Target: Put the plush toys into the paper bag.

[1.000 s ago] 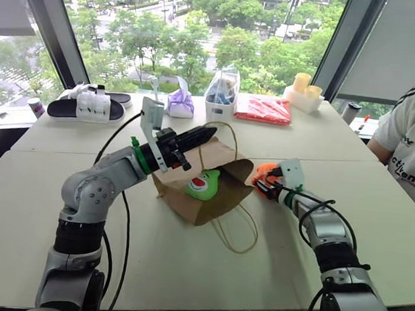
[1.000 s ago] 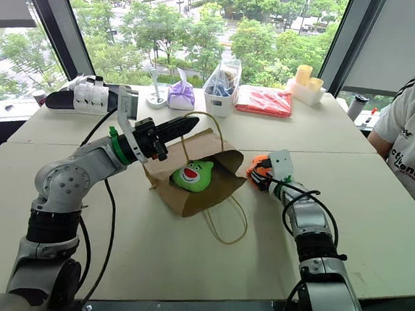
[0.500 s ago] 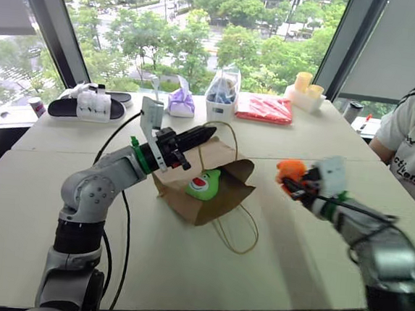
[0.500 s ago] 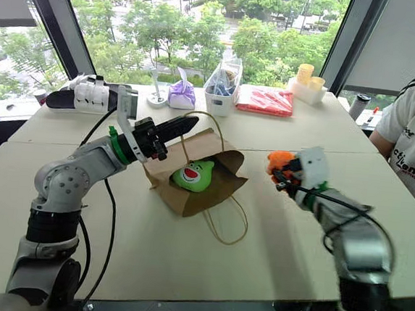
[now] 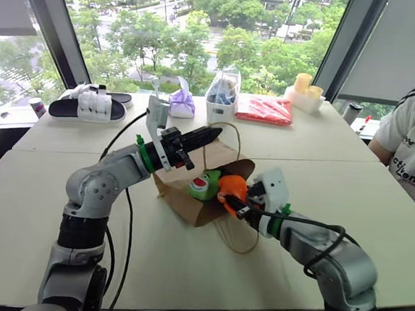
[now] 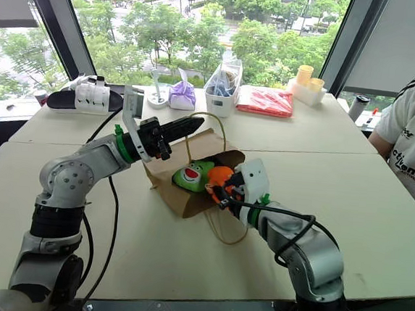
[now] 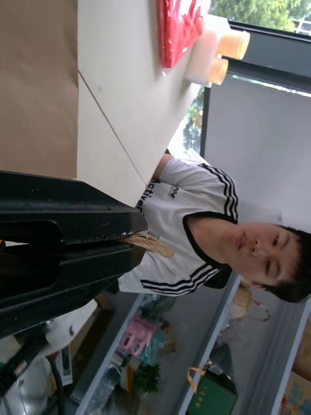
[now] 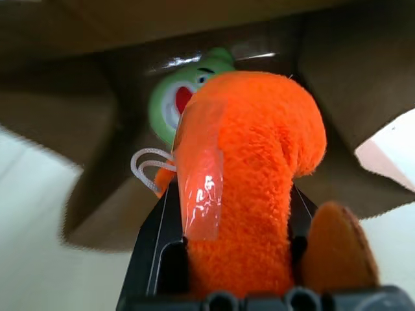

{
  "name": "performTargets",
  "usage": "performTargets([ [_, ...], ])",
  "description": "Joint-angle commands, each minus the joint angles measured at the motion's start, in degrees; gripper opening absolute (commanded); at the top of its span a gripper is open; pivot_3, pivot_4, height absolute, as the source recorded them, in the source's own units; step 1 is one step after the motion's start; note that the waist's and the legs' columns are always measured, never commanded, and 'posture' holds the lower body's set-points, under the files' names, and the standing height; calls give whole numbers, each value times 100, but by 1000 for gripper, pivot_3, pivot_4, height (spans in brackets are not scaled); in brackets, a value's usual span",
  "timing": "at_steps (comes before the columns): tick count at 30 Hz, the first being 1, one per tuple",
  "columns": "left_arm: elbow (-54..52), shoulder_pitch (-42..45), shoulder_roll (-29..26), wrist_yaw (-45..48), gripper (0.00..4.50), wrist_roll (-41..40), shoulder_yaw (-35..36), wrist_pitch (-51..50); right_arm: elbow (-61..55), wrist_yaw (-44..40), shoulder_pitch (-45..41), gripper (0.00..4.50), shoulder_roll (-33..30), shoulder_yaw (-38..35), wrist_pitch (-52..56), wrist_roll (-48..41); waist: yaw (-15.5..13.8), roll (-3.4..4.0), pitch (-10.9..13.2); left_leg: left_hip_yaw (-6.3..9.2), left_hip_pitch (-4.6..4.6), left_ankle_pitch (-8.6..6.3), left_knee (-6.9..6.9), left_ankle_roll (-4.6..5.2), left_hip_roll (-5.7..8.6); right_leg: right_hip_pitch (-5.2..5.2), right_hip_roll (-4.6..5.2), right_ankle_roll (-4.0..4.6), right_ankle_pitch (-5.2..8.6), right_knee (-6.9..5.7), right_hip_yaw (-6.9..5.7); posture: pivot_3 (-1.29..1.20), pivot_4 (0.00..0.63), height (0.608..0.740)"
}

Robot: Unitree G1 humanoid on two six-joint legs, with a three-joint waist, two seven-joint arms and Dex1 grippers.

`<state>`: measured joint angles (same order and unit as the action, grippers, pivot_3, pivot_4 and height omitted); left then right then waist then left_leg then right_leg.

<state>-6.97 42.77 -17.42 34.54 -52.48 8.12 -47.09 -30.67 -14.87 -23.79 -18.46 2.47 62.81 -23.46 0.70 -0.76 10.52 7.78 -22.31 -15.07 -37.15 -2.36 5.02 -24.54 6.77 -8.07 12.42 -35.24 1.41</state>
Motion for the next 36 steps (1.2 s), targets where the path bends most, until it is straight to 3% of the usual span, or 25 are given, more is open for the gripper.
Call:
performTargets([
  [1, -295, 78, 2, -35, 0, -173, 62, -46, 737, 4, -348, 1290, 225, 241, -733, 310, 24, 0, 0, 0, 0, 0, 2, 0, 0, -1, 0, 0, 0, 0, 0, 0, 150, 740],
  [11, -639, -119, 43, -217, 0, -427, 47, -219, 3769, 135, -1646, 1290, 923, 326, -2776, 1181, 29, 0, 0, -1, 0, 6, 6, -11, -1, -7, -2, 0, 0, -3, 1, 0, 150, 740],
  [14, -693, -162, 49, -272, 0, -477, 52, -239, 4187, 153, -1788, 2244, 1010, 293, -3056, 1305, 28, 0, 0, 0, 0, 7, 8, -12, -1, -7, -1, 0, 0, -2, 1, 0, 150, 740],
  [18, -748, -219, 63, -322, 0, -499, 49, -235, 4238, 39, -1739, 4196, 1041, 369, -3095, 1374, 41, 1, 0, -1, 0, 7, 7, -13, -1, -7, -1, 0, 0, -2, 1, 0, 150, 740],
  [19, -754, -230, 64, -332, 0, -502, 46, -229, 4167, -12, -1697, 4447, 1011, 425, -3054, 1411, 43, 1, 0, -1, 0, 7, 8, -12, -1, -8, -2, 0, 0, -2, 1, 0, 150, 740],
  [26, -659, -191, 38, -353, 0, -479, 45, -160, 2632, -460, -1229, 4447, 510, 467, -2264, 1287, 25, 1, 0, 0, -3, 7, 7, -12, -1, -9, -2, 0, 0, -1, 1, 0, 150, 740],
  [31, -361, -58, -32, -195, 0, -362, 47, -58, -337, -1025, -284, 4447, -685, -663, -414, 172, -36, 0, 1, 11, -15, 3, 6, -6, 3, -9, 1, 0, 0, 5, -2, 0, 150, 740],
  [36, -200, -6, -72, -80, 0, -315, 29, 22, -982, -1075, 389, 4447, -1224, -1151, 264, -185, 14, 0, 0, -1, 0, -16, 6, 27, -3, -3, -2, 0, 0, 5, -1, 0, 150, 740],
])
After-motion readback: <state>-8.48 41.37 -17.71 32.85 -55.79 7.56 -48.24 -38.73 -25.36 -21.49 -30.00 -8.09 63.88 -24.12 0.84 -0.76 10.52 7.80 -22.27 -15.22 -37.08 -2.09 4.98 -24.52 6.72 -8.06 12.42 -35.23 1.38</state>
